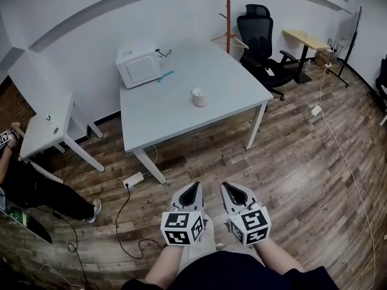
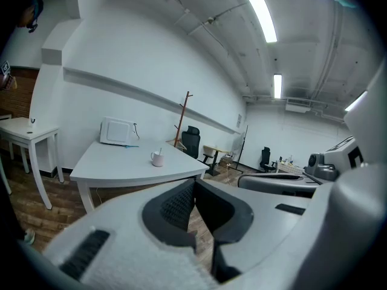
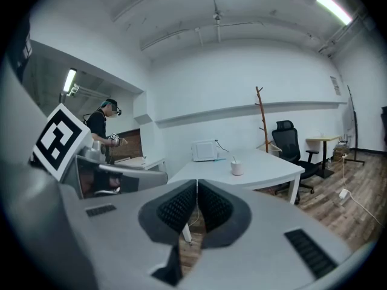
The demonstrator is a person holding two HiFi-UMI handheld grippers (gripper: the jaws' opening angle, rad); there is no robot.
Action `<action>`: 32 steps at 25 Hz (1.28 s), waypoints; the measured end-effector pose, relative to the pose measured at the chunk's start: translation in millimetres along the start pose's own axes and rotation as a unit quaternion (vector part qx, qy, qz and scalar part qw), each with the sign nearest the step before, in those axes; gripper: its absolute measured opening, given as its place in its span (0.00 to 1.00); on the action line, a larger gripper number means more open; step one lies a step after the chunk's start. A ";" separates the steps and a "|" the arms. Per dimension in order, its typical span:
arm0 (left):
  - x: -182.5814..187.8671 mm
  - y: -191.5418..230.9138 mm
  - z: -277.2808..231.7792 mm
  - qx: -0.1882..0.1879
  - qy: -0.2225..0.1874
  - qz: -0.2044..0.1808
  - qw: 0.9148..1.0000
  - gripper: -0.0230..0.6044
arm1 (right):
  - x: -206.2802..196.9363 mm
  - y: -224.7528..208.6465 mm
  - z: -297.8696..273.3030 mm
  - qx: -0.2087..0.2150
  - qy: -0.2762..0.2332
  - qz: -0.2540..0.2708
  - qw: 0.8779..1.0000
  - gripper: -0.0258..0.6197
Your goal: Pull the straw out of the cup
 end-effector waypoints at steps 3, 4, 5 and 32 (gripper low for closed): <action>8.1 9.5 -9.2 0.000 -0.001 0.002 1.000 0.07 | 2.5 -4.0 -13.7 -0.003 0.001 0.003 1.000 0.09; 12.2 13.3 -12.9 -0.001 -0.001 0.002 1.000 0.07 | 4.9 -5.6 -19.6 -0.006 0.000 0.004 1.000 0.09; 16.3 17.3 -16.8 -0.001 -0.002 0.001 1.000 0.07 | 7.3 -7.3 -25.8 -0.008 0.000 0.005 1.000 0.09; 99.0 103.3 -150.2 -0.026 0.024 0.005 0.999 0.07 | 48.5 -70.8 -178.3 -0.053 0.001 -0.002 0.999 0.09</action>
Point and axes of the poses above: the fingertips, and each gripper's own axes: z backward along the fingers, y to its left, x out of its top, the point moved 9 cm from there along z, backward along the fingers, and after that the axes turned 12 degrees about z, right-handed, at the moved point
